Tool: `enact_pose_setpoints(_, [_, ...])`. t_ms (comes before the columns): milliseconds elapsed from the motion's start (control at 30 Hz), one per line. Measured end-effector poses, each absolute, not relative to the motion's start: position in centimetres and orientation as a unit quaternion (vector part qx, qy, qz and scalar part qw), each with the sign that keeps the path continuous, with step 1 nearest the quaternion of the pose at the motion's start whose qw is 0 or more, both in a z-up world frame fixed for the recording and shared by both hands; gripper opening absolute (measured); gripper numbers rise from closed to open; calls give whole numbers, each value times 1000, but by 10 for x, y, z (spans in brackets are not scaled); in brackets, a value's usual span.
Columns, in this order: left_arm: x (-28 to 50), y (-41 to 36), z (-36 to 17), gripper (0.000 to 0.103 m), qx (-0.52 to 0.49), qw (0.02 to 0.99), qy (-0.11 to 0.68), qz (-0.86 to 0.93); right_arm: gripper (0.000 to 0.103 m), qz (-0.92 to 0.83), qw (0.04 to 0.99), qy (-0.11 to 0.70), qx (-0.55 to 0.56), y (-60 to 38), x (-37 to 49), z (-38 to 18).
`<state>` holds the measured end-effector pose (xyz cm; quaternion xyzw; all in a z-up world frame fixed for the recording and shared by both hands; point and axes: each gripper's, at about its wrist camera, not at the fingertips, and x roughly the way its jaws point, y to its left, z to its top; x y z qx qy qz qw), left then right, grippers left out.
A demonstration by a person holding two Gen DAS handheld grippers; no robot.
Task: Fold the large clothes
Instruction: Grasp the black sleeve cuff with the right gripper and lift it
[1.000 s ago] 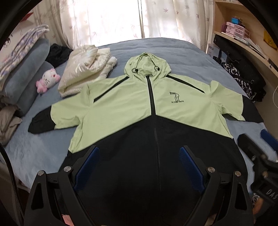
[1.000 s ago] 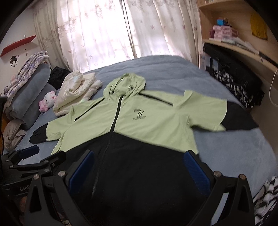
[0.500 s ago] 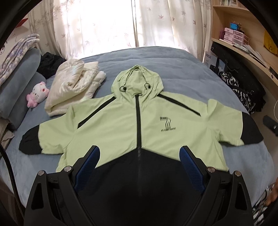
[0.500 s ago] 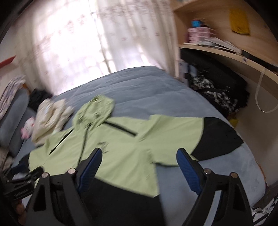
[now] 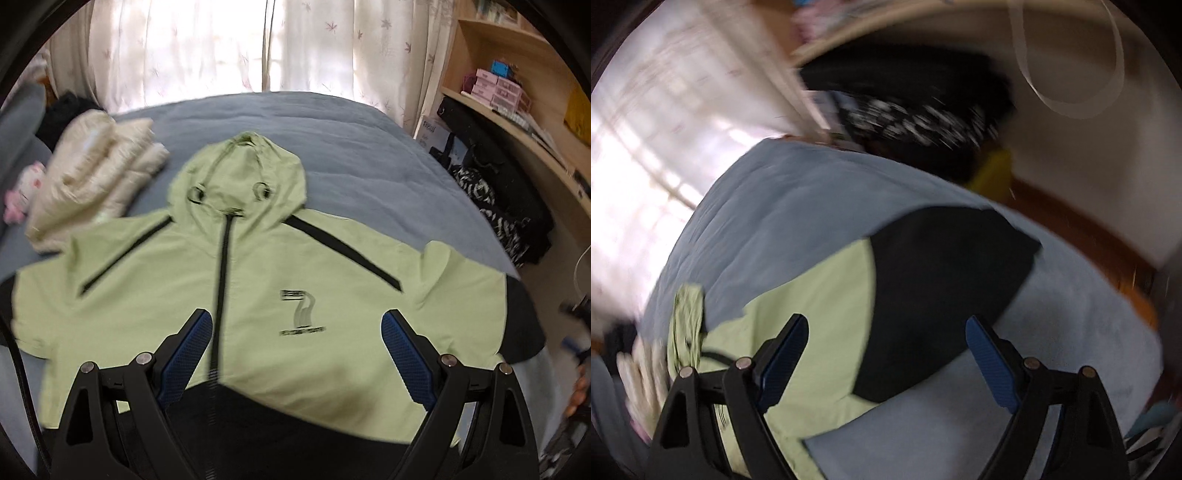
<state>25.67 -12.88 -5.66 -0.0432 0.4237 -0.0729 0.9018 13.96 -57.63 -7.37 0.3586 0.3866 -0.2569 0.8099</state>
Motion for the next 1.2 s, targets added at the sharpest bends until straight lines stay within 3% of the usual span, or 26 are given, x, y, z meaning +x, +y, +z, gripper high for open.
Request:
enact_pose_setpoints(200, [281,-148,-94,92,-26,889,454,-63,87,-284,740,377,480,-628,123,-137])
enact_pose_setpoints(333, [288,-152,-107,89,-36,885,460,-65,80,-278,723,362,518,-640,124,-164])
enact_pose_setpoints(400, [288,-154,-110,74,-40,886,458,-70,80,-272,727,348,526,-643,127,-169])
enact_pose_setpoints(433, [289,-157,-111,59,-34,885,458,-71,80,-272,729,342,527,-644,129,-169])
enact_pose_setpoints(467, [289,-160,-114,50,-25,885,459,-67,79,-272,732,339,525,-647,133,-170])
enact_pose_setpoints(567, [288,-162,-113,45,-26,886,458,-64,55,-273,737,345,513,-649,146,-170])
enact_pose_setpoints(633, [286,-161,-111,36,-26,888,456,-57,15,-271,739,348,509,-652,151,-170])
enact_pose_setpoints(667, [286,-160,-109,26,-26,888,456,-54,9,-264,742,342,512,-652,152,-167])
enact_pose_setpoints(733, [286,-154,-108,15,-33,885,462,-55,7,-253,767,319,496,-642,154,-149])
enact_pose_setpoints(1033, [264,-120,-88,13,-46,892,442,-80,6,-50,908,268,319,-491,201,-3])
enact_pose_setpoints(1200, [239,-87,-70,13,-35,914,399,-59,7,57,926,323,187,-364,229,12])
